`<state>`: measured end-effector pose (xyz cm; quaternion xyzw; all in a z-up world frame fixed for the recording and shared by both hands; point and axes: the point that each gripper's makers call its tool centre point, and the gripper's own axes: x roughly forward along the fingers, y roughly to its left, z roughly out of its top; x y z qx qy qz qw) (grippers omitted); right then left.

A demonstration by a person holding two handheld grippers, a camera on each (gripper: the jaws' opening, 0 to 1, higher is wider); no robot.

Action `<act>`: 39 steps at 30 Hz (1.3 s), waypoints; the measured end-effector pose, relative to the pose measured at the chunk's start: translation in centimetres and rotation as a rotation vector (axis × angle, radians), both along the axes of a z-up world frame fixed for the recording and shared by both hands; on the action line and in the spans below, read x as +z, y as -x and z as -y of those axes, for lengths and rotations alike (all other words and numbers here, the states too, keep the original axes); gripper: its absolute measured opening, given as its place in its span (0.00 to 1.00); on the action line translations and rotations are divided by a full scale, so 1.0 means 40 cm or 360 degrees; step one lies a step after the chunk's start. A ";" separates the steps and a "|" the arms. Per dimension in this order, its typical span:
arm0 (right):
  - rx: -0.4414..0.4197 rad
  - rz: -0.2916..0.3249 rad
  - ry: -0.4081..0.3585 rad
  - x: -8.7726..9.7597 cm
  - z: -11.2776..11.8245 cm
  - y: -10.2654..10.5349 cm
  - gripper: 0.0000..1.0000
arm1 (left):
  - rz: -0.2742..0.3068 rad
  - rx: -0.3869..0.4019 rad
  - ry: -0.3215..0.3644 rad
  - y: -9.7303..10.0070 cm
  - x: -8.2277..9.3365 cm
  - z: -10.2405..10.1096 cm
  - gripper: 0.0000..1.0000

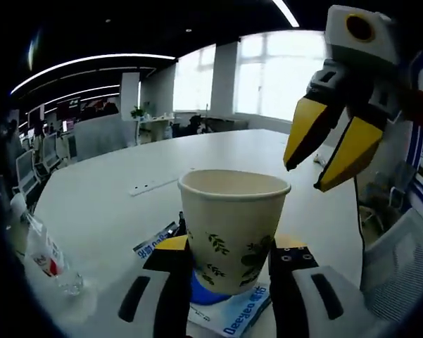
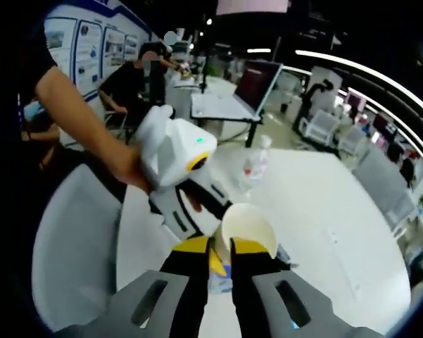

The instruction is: Arrange the tabletop items into an orderly group along one side of the table until the central work area is clear of visible clutter.

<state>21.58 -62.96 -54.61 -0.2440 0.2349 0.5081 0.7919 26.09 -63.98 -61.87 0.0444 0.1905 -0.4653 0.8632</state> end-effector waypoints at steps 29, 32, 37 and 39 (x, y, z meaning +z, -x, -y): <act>0.0170 0.0009 0.0159 -0.029 -0.041 0.016 0.00 | 0.0132 -0.0142 0.0026 0.024 0.035 0.025 0.42; 0.0176 0.0011 0.0164 -0.026 -0.043 0.015 0.00 | 0.0137 -0.0144 0.0020 0.022 0.038 0.024 0.42; 0.0222 0.0037 0.0200 -0.026 -0.050 0.024 0.00 | 0.0146 -0.0155 0.0002 0.025 0.037 0.027 0.42; 0.0241 0.0031 0.0212 -0.029 -0.053 0.030 0.00 | 0.0144 -0.0159 0.0000 0.028 0.035 0.029 0.42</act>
